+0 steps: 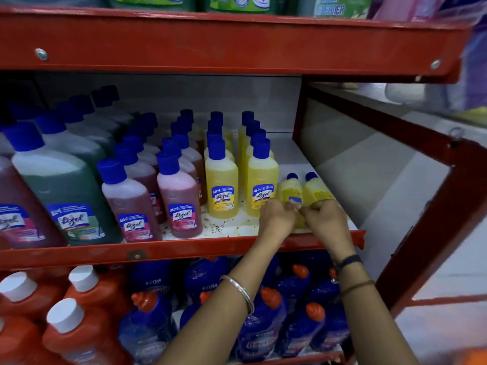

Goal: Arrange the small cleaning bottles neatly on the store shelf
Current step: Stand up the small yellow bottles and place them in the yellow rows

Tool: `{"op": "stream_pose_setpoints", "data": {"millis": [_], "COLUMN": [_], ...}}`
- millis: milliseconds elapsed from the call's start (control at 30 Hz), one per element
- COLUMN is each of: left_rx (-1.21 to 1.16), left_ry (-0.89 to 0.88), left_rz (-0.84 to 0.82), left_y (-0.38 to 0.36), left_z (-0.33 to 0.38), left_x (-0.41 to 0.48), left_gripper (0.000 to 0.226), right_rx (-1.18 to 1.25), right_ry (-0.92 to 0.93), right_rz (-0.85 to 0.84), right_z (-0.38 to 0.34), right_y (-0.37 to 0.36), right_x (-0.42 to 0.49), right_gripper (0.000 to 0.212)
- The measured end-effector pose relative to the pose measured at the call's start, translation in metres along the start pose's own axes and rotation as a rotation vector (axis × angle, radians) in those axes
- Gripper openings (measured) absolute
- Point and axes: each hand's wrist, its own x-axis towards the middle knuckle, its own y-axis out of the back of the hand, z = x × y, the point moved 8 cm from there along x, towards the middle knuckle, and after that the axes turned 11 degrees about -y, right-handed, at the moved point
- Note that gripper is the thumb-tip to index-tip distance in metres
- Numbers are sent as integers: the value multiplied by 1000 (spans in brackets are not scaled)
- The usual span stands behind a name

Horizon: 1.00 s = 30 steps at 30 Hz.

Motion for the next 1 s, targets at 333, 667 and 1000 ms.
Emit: {"op": "stream_pose_setpoints", "data": {"millis": [333, 667, 1000], "left_rx": [-453, -249, -179], "left_ry": [-36, -269, -344], "left_rz": [-53, -36, -124], "left_y": [8, 27, 36], "left_z": [5, 5, 5], "left_x": [-20, -46, -34], "left_gripper": [30, 33, 27], "right_rx": [502, 549, 671], "right_ry": [-119, -113, -62], "right_rz": [-383, -322, -291], "right_z": [-6, -1, 2], "right_y": [6, 2, -14], "right_x": [-9, -33, -44], "right_gripper": [35, 28, 28]}}
